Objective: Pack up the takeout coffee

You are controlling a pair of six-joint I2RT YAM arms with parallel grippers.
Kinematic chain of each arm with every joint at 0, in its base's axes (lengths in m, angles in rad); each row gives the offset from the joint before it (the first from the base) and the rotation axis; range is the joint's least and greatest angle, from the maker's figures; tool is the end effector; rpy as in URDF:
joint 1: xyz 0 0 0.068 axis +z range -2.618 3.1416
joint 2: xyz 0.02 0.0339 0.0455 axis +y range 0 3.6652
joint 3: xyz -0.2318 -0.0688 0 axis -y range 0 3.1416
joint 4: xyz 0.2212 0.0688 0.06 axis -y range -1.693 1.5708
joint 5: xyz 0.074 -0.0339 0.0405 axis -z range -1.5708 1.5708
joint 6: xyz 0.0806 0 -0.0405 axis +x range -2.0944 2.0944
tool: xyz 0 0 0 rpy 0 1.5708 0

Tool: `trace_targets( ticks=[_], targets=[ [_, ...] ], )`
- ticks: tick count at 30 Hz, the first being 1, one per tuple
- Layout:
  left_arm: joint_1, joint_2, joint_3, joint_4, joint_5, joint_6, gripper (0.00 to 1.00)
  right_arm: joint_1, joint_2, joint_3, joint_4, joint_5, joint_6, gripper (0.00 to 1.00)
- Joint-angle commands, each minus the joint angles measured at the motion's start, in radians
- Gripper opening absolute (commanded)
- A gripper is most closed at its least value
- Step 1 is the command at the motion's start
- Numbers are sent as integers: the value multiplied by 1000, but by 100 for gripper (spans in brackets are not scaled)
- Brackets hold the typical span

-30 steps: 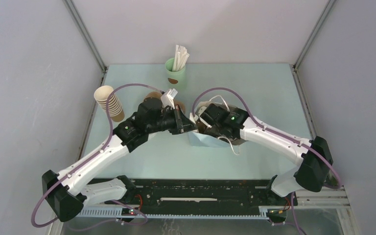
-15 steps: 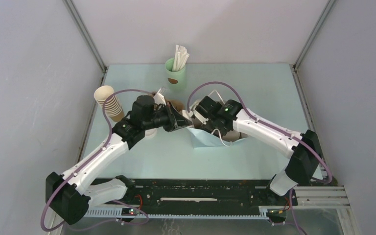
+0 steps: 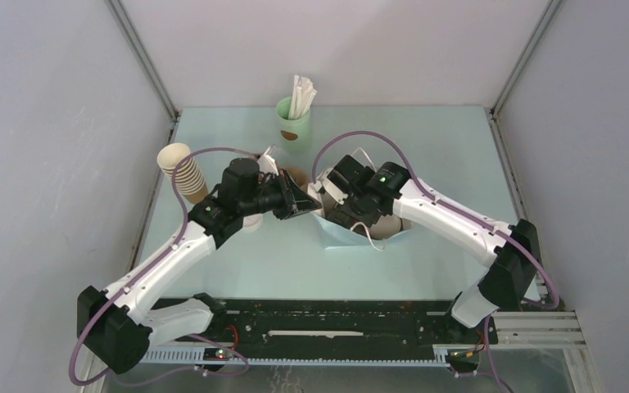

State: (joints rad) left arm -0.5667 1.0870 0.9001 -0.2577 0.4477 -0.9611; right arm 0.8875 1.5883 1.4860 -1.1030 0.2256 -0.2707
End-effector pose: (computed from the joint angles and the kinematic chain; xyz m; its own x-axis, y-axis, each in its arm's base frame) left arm 0.2117 -0.1760 0.2735 -0.8748 -0.3193 -0.3643 0.1684 0.5046 -0.8467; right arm 0.2064 0.2250 0.2399 -0.3796 -0.8790 -0.2885 -0.8374 0.4590 -0.2969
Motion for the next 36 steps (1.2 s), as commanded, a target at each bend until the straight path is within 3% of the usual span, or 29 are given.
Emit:
trace_targets(
  ticks=[1, 13, 29, 36],
  targets=[
    [2, 14, 56, -34, -14, 34, 14, 10, -61, 48, -15, -14, 7, 100],
    [2, 7, 77, -56, -32, 59, 33, 9, -129, 50, -22, -1, 18, 100],
    [3, -34, 141, -163, -125, 198, 77, 8, -234, 96, 1, 59, 56, 100],
    [2, -59, 162, -186, -126, 251, 84, 4, -231, 175, 20, 104, 50, 100]
  ],
)
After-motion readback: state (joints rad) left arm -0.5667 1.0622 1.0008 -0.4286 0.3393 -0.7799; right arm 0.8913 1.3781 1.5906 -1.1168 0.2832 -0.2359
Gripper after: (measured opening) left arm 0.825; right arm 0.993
